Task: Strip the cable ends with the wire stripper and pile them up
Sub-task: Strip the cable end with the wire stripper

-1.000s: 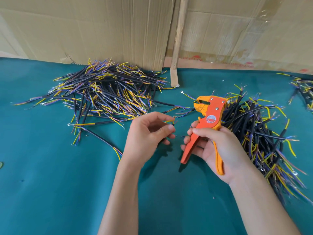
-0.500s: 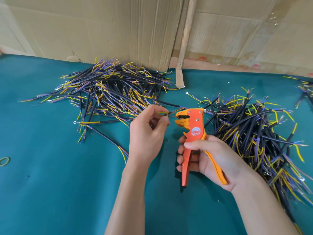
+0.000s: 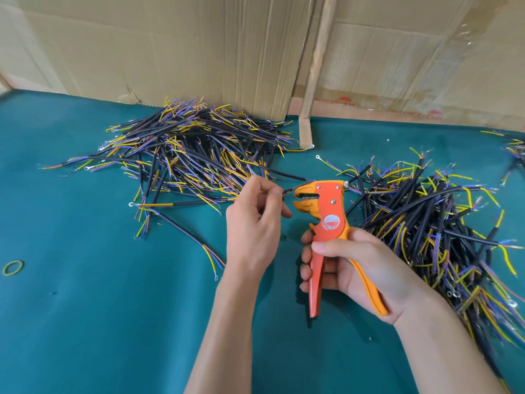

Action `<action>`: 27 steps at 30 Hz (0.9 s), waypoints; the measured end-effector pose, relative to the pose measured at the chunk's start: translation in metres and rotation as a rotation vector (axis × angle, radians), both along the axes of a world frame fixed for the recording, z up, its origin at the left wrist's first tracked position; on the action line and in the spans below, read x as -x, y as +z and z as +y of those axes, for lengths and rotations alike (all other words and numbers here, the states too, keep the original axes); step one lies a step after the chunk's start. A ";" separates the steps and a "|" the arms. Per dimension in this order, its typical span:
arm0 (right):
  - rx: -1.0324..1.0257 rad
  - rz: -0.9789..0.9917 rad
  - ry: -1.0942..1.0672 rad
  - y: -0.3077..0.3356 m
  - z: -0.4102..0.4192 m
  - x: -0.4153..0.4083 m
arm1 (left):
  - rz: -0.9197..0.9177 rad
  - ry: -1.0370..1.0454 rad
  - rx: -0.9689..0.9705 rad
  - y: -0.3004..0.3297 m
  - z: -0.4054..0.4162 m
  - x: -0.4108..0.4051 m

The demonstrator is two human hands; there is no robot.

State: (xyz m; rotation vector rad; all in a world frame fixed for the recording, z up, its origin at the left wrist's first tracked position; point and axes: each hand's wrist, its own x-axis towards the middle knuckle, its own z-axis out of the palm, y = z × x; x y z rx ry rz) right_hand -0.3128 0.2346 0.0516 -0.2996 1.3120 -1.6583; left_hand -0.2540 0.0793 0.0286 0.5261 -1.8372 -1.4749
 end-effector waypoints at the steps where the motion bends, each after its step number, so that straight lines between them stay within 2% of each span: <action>1: 0.002 0.001 0.005 0.000 0.001 0.000 | -0.006 -0.007 0.000 -0.001 0.000 0.000; 10: 0.004 0.047 0.107 0.003 0.014 0.007 | -0.031 -0.139 0.131 -0.005 0.000 -0.001; 27: -0.062 0.159 0.155 0.005 0.021 0.012 | -0.041 -0.173 0.196 -0.002 0.002 -0.002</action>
